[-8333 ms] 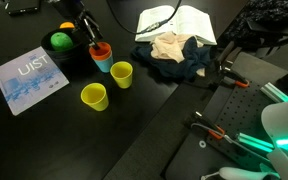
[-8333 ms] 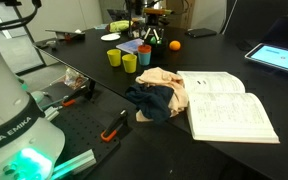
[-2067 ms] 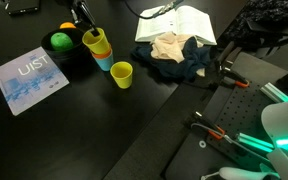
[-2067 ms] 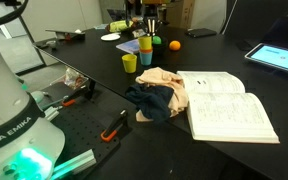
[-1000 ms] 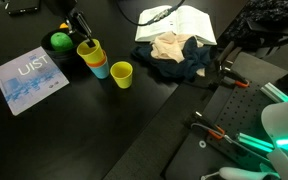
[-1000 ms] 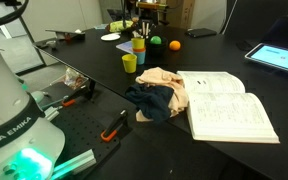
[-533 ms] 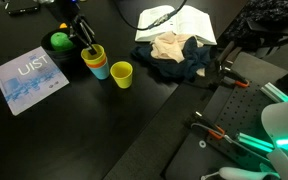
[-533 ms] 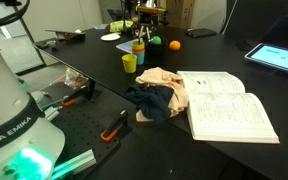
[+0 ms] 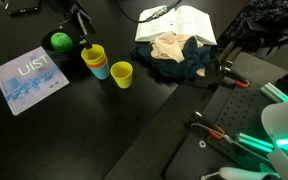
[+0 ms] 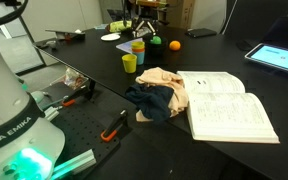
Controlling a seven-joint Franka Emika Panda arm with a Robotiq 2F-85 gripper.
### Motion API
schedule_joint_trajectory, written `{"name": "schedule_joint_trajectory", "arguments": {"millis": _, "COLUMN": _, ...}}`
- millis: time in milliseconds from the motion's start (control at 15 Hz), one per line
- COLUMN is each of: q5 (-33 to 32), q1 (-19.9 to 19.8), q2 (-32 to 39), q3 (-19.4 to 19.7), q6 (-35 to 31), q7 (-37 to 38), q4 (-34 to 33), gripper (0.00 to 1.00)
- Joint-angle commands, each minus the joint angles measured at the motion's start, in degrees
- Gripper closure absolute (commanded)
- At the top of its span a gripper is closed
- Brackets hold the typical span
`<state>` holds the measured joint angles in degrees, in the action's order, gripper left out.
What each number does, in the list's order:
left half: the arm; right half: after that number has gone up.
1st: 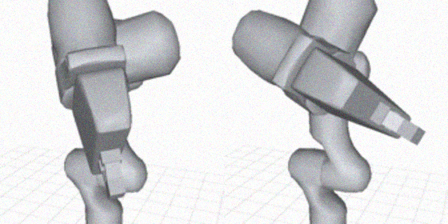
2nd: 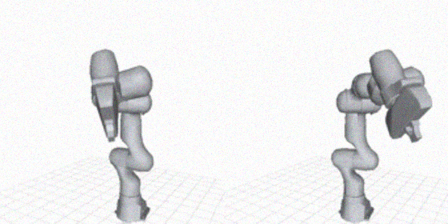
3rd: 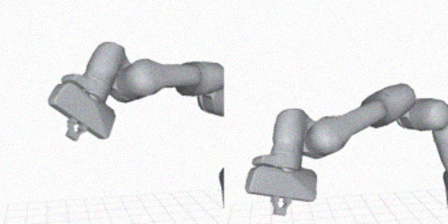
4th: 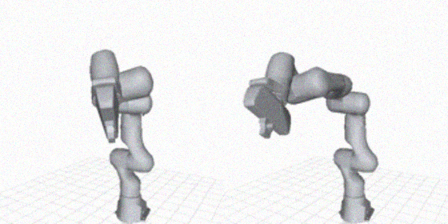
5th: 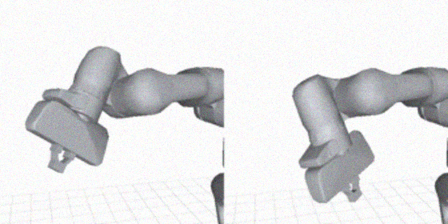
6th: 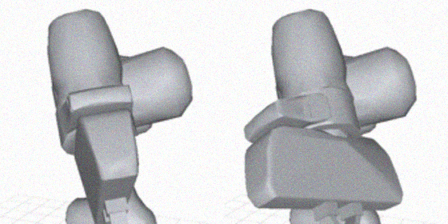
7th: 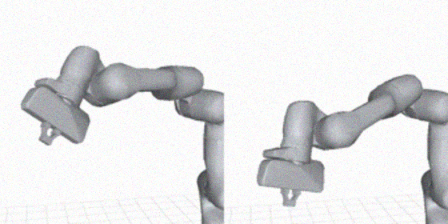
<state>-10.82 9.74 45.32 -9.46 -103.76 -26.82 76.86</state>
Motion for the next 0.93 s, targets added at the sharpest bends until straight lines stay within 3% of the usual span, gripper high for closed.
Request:
{"name": "schedule_joint_trajectory", "arguments": {"millis": 0, "q5": 1.69, "q1": -0.93, "q2": -4.11, "q3": -0.52, "q6": 6.23, "q7": 0.17, "q4": 1.42, "gripper": 0.00}}
{"name": "schedule_joint_trajectory", "arguments": {"millis": 867, "q5": 4.22, "q1": -2.33, "q2": -10.24, "q3": -0.75, "q6": 6.26, "q7": 1.61, "q4": 15.23, "gripper": 0.00}}
